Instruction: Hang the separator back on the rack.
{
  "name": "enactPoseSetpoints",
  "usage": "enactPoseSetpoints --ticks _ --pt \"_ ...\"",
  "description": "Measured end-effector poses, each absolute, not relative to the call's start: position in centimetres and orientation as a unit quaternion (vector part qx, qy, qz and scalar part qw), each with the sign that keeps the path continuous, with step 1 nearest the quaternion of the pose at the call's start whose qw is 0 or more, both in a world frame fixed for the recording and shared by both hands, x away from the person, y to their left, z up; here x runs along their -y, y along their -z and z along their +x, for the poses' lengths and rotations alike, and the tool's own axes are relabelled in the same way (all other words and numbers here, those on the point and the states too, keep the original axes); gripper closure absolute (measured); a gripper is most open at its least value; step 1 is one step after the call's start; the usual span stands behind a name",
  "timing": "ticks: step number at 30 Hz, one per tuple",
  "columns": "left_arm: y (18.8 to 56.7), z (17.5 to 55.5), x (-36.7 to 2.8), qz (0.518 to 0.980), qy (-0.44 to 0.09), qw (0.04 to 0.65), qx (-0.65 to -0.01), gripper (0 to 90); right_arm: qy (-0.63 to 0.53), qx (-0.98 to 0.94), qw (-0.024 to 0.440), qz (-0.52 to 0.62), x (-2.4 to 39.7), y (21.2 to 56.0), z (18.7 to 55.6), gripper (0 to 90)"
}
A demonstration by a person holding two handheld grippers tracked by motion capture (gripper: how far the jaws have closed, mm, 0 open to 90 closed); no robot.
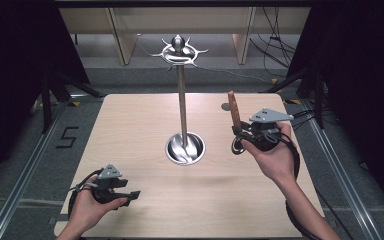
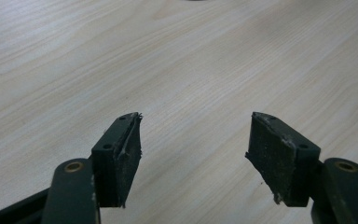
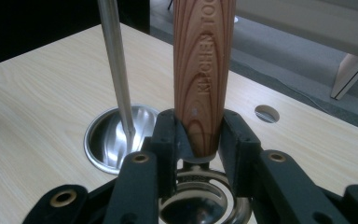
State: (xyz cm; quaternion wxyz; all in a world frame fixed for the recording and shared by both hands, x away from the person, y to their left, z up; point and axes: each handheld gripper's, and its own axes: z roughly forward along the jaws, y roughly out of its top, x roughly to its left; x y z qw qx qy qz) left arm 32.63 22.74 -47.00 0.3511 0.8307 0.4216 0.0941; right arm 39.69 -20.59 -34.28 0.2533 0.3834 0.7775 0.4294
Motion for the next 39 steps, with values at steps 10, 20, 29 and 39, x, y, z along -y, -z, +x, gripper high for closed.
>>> enactPoseSetpoints --ticks 10,20,29,39 --pt "47.0 32.6 -22.8 0.83 -0.094 0.352 -0.422 34.0 -0.44 -0.77 0.26 0.382 20.1 33.8 39.8 69.9" --pt "47.0 32.7 -22.8 0.83 -0.098 0.351 -0.423 34.0 -0.44 -0.774 0.247 0.381 19.8 33.4 39.9 69.9" --pt "47.0 32.6 -22.8 0.829 -0.095 0.354 -0.423 34.0 -0.446 -0.772 0.254 0.375 19.6 33.0 40.0 69.9" --pt "47.0 32.7 -22.8 0.829 -0.098 0.351 -0.423 34.0 -0.453 -0.772 0.252 0.368 19.0 32.1 40.1 69.9"
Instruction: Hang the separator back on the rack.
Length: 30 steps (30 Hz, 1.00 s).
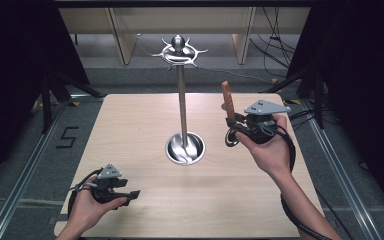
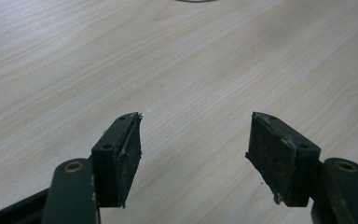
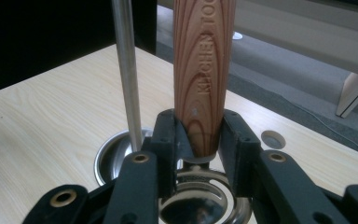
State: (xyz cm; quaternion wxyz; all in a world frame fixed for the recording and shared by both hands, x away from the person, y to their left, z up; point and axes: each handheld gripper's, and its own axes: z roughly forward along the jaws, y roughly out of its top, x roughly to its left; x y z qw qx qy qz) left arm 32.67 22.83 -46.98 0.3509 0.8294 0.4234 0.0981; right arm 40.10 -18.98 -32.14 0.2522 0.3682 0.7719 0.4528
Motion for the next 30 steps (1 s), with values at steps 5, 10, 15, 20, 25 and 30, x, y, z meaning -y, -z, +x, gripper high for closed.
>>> enactPoseSetpoints --ticks 5,10,15,20,25,30 --pt "47.0 32.7 -22.8 0.829 -0.099 0.352 -0.424 34.0 -0.458 -0.771 0.256 0.361 18.6 31.7 40.1 69.9" --pt "47.0 32.7 -22.8 0.829 -0.098 0.35 -0.424 34.0 -0.461 -0.774 0.258 0.351 18.3 31.2 40.3 69.9" --pt "46.9 32.7 -22.9 0.83 -0.095 0.352 -0.423 34.0 -0.47 -0.767 0.267 0.347 17.8 30.8 40.3 69.9" --pt "46.9 32.7 -22.9 0.829 -0.099 0.352 -0.423 34.0 -0.467 -0.772 0.264 0.34 17.5 30.3 40.3 69.9" --pt "46.9 32.7 -22.9 0.829 -0.096 0.355 -0.422 34.0 -0.466 -0.774 0.269 0.332 17.0 29.7 40.5 69.9" --pt "46.9 32.7 -22.9 0.829 -0.097 0.354 -0.422 34.0 -0.473 -0.773 0.265 0.329 16.4 29.2 40.5 69.9"
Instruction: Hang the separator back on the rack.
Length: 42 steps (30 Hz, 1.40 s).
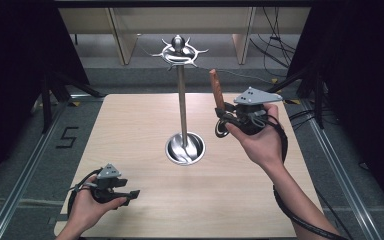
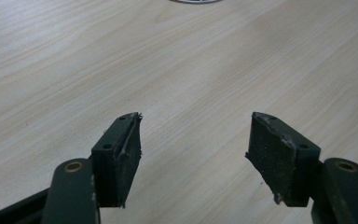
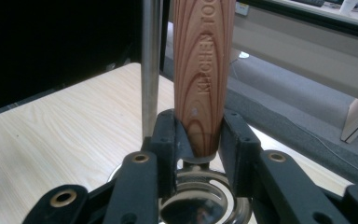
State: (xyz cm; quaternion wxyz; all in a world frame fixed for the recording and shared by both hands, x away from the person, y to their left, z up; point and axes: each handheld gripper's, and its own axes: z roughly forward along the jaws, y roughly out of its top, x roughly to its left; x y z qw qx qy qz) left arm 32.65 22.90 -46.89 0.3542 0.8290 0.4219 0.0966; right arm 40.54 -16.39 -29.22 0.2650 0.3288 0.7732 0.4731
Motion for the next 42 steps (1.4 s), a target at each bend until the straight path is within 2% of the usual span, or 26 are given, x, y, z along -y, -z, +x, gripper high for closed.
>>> enactPoseSetpoints --ticks 8,10,12,18,20,23,42 --pt "46.9 32.7 -22.9 0.829 -0.099 0.353 -0.423 34.0 -0.477 -0.771 0.268 0.324 15.7 28.5 40.6 69.9" --pt "46.9 32.7 -22.9 0.827 -0.099 0.355 -0.424 34.0 -0.484 -0.769 0.255 0.331 15.4 28.4 40.5 69.9" --pt "46.9 32.7 -22.9 0.828 -0.096 0.355 -0.422 34.0 -0.481 -0.771 0.266 0.323 15.3 28.1 40.6 69.9" --pt "46.9 32.7 -22.9 0.829 -0.095 0.355 -0.422 34.0 -0.486 -0.77 0.268 0.315 14.8 27.4 40.5 69.9" --pt "46.9 32.7 -22.9 0.828 -0.096 0.356 -0.423 34.0 -0.487 -0.769 0.256 0.326 14.5 27.3 40.3 69.9" --pt "46.9 32.7 -22.9 0.829 -0.098 0.354 -0.422 34.0 -0.486 -0.772 0.267 0.311 14.3 27.1 40.5 69.9" --pt "46.9 32.7 -23.0 0.829 -0.099 0.353 -0.423 34.0 -0.478 -0.773 0.262 0.324 12.7 27.1 41.4 69.9"
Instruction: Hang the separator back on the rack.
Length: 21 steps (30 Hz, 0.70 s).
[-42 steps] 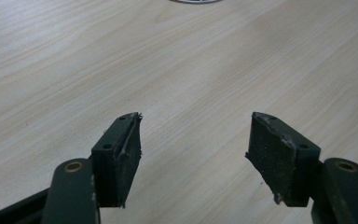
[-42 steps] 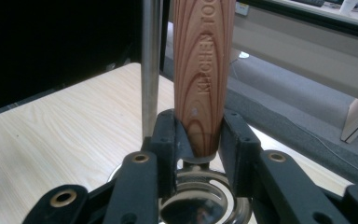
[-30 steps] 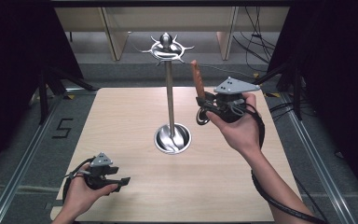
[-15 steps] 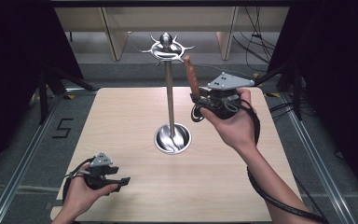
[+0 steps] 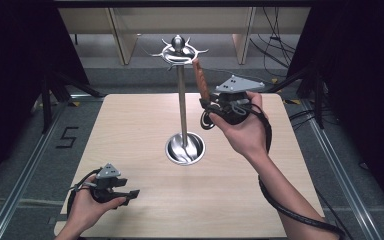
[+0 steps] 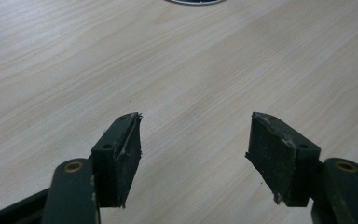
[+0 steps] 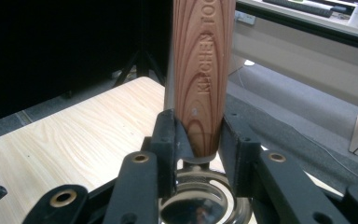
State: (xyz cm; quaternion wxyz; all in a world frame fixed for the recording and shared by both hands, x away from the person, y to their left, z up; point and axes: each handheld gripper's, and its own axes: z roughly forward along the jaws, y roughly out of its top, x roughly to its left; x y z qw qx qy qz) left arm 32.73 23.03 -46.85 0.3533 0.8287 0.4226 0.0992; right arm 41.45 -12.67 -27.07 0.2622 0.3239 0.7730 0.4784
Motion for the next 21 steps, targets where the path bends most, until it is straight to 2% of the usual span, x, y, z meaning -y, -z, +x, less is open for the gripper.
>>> enactPoseSetpoints --ticks 1,13,21 --pt "46.9 32.7 -23.0 0.829 -0.099 0.353 -0.423 34.0 -0.479 -0.771 0.251 0.337 12.5 27.1 41.4 69.9" --pt "46.8 32.7 -23.1 0.828 -0.097 0.355 -0.423 33.9 -0.483 -0.77 0.247 0.335 11.9 28.0 42.2 69.1" --pt "46.8 32.7 -23.1 0.827 -0.099 0.355 -0.425 34.0 -0.483 -0.77 0.244 0.338 13.1 28.0 41.7 52.5"
